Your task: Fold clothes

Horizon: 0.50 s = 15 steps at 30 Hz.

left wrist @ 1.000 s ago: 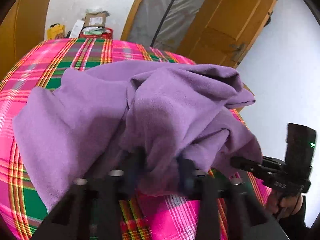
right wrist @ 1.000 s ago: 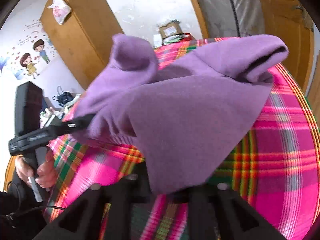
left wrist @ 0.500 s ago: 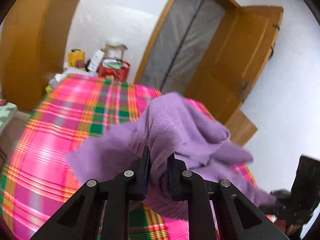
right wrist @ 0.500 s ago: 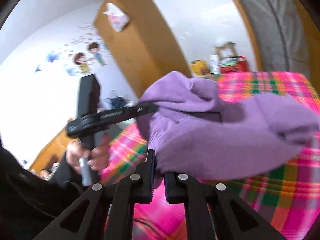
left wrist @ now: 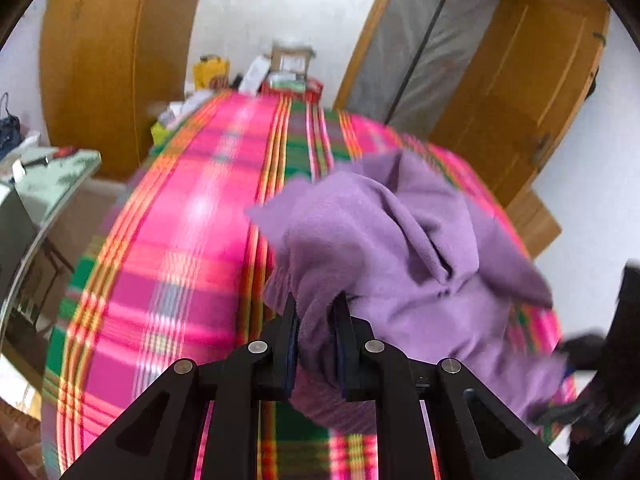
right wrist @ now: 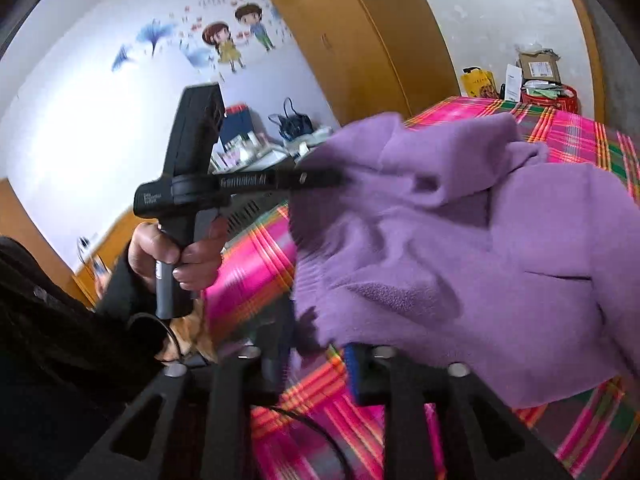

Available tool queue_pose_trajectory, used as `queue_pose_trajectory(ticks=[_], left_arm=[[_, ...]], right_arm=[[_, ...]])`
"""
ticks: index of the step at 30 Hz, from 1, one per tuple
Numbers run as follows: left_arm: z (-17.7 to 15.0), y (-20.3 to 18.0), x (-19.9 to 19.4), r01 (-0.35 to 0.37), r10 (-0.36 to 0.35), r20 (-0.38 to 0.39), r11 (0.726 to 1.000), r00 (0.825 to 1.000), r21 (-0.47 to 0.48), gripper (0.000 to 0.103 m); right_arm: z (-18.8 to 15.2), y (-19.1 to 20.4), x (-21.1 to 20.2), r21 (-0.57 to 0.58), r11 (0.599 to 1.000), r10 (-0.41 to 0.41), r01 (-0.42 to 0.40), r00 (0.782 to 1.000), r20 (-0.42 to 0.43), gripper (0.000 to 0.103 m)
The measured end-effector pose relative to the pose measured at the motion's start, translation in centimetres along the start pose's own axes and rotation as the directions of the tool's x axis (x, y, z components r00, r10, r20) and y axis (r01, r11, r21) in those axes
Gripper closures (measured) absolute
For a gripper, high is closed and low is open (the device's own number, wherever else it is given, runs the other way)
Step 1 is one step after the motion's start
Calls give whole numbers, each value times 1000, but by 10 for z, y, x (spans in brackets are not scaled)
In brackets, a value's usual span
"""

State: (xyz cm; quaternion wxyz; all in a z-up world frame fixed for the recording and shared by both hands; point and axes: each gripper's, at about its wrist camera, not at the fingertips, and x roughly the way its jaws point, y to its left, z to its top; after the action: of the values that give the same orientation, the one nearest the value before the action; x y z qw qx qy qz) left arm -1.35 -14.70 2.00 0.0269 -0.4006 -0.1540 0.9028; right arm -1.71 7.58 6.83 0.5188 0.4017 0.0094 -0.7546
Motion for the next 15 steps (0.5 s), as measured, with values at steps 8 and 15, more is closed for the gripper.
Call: queue_pose_trajectory(ticks=[8,15], left_arm=[[-5,13,-11,-47,47,25,999,999,6,74],[-8,25,-17,-65,67,43,997,997,-43,73]], right_arm=[[18,-16,-53,13,997,-78,77,984,157,59],[33,-40,-77,75,990,-131,115,959,250,59]])
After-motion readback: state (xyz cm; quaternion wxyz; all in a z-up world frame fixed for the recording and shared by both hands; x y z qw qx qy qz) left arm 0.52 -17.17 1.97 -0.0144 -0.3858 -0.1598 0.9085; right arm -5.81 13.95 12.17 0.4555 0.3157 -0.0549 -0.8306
